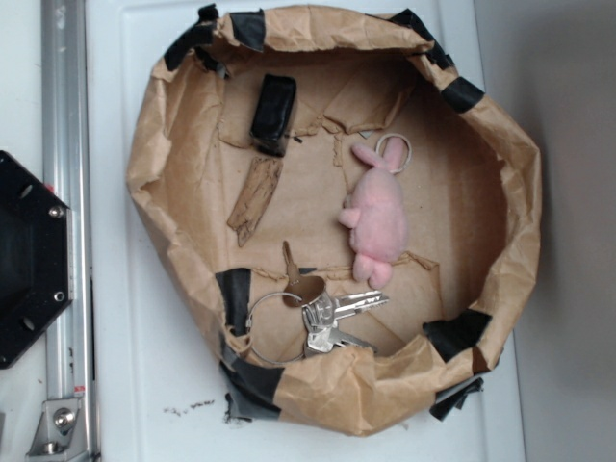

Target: Grab the black box.

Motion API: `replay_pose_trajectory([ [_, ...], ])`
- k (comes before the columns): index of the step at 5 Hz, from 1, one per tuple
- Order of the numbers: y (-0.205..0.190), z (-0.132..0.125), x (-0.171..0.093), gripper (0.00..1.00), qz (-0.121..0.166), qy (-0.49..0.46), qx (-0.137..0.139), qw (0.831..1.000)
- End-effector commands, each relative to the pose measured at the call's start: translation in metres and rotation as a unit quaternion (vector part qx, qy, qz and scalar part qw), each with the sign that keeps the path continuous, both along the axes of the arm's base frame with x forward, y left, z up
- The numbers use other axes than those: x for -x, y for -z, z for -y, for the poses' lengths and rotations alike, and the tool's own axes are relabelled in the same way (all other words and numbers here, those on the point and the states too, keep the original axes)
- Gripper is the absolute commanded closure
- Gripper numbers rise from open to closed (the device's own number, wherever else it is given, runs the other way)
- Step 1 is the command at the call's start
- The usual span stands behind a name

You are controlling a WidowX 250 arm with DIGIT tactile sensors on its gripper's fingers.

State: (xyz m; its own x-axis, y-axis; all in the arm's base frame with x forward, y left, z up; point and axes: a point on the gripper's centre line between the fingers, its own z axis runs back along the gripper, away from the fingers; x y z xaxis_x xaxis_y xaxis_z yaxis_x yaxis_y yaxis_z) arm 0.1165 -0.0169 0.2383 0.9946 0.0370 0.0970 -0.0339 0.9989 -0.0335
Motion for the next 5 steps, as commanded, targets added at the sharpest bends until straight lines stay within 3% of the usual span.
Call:
replay_pose_trajectory([
  [1, 0.000, 0.000, 0.000, 0.00, 0.000, 0.000, 0.000, 1.000],
  [4, 0.000, 0.000, 0.000, 0.00, 0.000, 0.000, 0.000, 1.000],
  [5, 0.019, -0.009, -0.050, 0.00, -0.005, -0.114, -0.002, 0.993],
])
